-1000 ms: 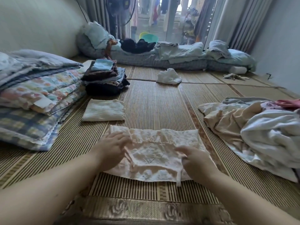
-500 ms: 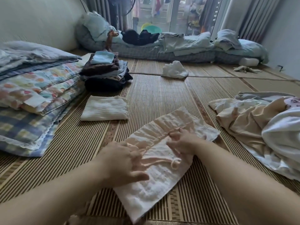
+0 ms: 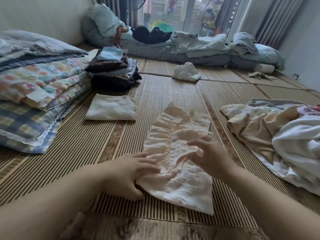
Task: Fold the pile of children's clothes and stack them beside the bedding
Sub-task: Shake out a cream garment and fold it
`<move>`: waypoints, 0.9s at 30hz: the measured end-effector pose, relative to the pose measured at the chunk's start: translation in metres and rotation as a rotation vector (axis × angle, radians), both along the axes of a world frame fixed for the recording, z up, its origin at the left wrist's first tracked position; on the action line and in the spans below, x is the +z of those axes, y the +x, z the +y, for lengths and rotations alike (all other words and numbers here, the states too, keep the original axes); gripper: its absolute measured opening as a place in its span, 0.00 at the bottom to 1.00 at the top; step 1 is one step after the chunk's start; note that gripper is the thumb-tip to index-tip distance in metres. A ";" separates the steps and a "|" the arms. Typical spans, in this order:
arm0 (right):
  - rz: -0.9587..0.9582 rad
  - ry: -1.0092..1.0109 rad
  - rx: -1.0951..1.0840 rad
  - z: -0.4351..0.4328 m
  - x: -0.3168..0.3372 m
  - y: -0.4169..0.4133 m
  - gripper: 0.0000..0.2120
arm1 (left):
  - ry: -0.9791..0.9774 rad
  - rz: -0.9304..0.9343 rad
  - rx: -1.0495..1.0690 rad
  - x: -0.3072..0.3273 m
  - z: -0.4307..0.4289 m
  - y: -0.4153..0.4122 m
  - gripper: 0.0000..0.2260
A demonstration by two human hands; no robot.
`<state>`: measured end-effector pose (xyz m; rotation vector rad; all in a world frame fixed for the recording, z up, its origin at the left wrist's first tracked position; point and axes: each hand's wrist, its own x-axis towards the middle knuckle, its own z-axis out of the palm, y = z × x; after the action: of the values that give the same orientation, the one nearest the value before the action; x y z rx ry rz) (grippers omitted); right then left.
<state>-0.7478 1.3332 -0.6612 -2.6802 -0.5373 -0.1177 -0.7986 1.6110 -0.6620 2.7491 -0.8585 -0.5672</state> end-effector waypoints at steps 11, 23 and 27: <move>0.183 -0.176 0.241 -0.010 -0.022 -0.085 0.22 | 0.054 -0.360 -0.041 -0.018 -0.001 -0.018 0.17; 0.915 0.532 0.254 -0.029 0.039 -0.058 0.06 | -0.736 0.388 0.235 0.016 -0.008 -0.049 0.10; 0.769 0.736 0.062 -0.021 0.040 -0.032 0.10 | -0.984 0.356 0.389 0.020 -0.014 -0.023 0.15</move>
<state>-0.7795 1.3126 -0.6215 -1.7882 -0.2459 0.5925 -0.8212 1.5965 -0.6418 1.7653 -0.3398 -0.3826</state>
